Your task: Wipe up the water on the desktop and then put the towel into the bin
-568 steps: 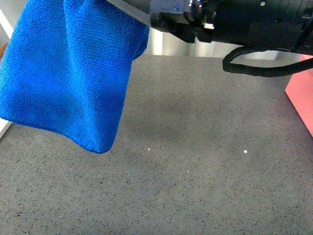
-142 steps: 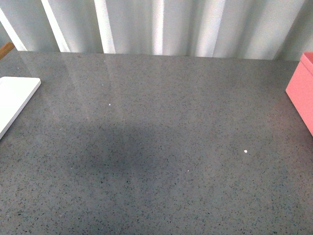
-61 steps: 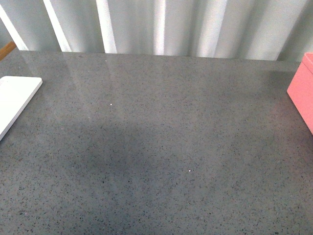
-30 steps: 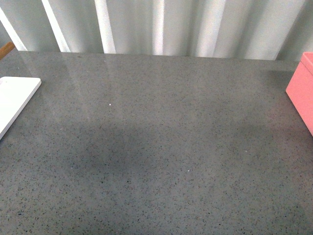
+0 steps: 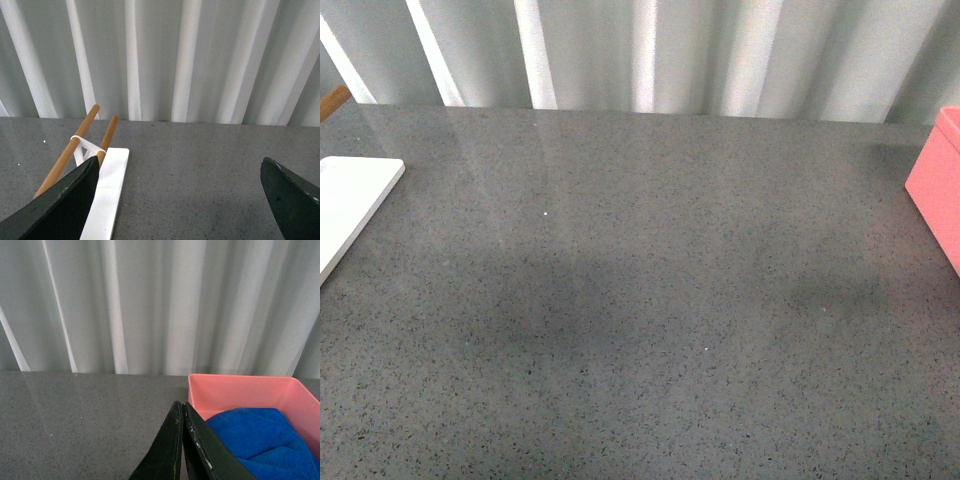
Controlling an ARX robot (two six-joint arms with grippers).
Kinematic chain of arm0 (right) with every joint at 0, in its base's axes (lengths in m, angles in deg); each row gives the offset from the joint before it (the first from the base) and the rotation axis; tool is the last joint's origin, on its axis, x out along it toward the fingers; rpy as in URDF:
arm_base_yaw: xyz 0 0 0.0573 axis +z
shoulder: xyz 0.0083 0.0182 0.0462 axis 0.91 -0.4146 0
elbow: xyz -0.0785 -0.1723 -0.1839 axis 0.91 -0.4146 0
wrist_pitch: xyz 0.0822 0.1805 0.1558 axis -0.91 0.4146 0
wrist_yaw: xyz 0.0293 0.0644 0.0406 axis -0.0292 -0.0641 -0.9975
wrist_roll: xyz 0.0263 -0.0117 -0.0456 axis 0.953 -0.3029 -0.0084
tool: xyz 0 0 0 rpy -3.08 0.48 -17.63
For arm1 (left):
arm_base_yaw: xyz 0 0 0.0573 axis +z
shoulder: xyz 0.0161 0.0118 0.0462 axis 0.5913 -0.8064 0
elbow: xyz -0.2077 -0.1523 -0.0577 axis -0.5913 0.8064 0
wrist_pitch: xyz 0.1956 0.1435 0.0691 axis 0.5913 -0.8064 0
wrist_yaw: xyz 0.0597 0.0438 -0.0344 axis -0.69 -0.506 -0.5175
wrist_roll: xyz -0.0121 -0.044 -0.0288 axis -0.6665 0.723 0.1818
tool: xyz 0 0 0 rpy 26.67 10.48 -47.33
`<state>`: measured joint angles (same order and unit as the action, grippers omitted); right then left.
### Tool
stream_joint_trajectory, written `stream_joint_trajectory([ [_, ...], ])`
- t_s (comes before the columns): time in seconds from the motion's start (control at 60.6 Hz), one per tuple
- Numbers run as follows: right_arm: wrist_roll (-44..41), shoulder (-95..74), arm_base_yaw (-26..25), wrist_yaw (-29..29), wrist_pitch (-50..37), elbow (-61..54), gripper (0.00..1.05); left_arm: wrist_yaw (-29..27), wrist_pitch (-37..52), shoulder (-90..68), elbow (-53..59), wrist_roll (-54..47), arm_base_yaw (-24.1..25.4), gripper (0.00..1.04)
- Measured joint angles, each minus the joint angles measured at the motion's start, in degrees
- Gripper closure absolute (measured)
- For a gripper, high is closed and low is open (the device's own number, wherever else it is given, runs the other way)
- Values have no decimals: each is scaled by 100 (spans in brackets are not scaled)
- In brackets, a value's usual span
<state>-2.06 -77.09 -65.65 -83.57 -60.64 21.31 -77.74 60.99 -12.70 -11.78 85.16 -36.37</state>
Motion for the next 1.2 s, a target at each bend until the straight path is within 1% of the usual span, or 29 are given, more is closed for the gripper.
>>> stream_joint_trajectory([
  [0.363, 15, 1248, 0, 17, 1165, -11, 102, 0, 0, 0, 0, 0, 0, 7],
  [0.974, 42, 2308, 0, 22, 2218, -15, 102, 0, 0, 0, 0, 0, 0, 7],
  [1.056, 50, 2964, 2, 22, 3084, -15, 102, 0, 0, 0, 0, 0, 0, 7],
  [1.205, 52, 3265, 2, 37, 3211, -15, 102, 2, 0, 4, 0, 0, 0, 7],
])
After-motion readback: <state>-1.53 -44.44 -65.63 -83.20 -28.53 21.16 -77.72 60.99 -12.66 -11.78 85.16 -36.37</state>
